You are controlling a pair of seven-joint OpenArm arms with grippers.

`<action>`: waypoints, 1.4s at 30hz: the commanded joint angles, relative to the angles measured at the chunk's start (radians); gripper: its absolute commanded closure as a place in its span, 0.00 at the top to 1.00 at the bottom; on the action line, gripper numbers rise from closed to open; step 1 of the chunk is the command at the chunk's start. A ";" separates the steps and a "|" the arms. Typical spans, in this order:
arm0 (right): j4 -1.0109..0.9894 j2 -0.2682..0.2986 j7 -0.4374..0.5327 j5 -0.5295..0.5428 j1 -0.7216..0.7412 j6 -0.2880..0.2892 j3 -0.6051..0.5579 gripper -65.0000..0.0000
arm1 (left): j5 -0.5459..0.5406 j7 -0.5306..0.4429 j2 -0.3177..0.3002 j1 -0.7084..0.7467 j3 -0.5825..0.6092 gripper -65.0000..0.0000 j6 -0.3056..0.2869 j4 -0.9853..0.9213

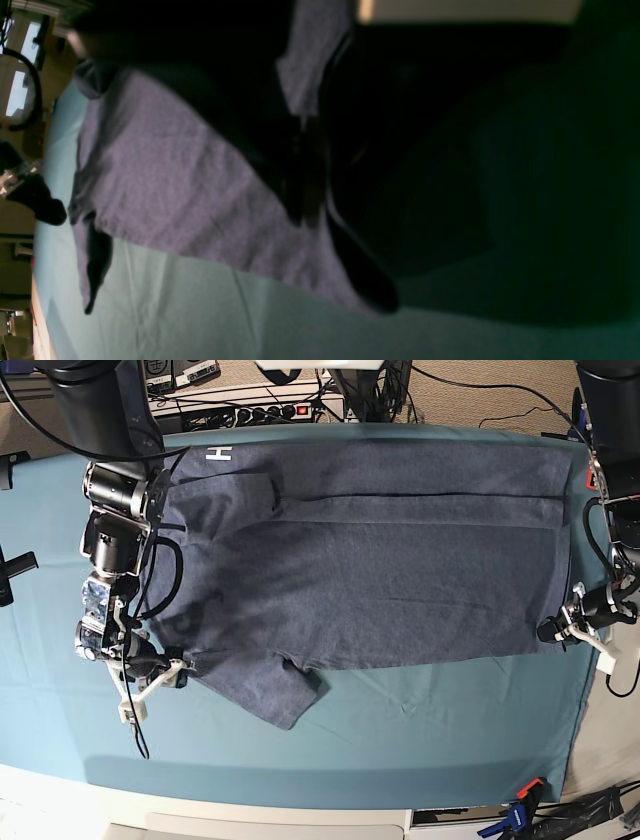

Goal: Fold the T-shirt properly
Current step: 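Lower the right gripper and pinch the hem beside the sleeve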

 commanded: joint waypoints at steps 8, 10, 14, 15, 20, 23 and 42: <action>-0.022 0.009 -0.005 0.022 0.040 0.004 0.001 0.42 | -0.019 -0.015 -0.022 -0.025 -0.002 0.00 -0.015 0.012; -0.066 0.009 0.033 -0.021 0.040 0.003 0.001 0.42 | -0.019 -0.015 -0.022 -0.025 -0.002 0.00 -0.015 0.012; -0.143 0.009 0.092 -0.071 0.040 0.002 0.001 0.42 | -0.019 -0.014 -0.022 -0.025 -0.002 0.00 -0.015 0.012; -0.153 0.009 0.095 -0.070 0.040 0.002 0.001 0.42 | -0.019 -0.014 -0.022 -0.025 -0.002 0.00 -0.015 0.012; -0.163 0.009 0.058 0.010 0.040 0.029 0.001 0.42 | -0.019 -0.015 -0.022 -0.025 -0.002 0.00 -0.015 0.012; -0.163 0.009 0.025 0.062 0.041 0.069 0.001 0.42 | -0.019 -0.015 -0.022 -0.025 -0.002 0.00 -0.015 0.012; -0.162 0.012 0.001 0.098 0.041 0.109 0.001 0.00 | -0.019 -0.015 -0.022 -0.025 -0.002 0.00 -0.015 0.012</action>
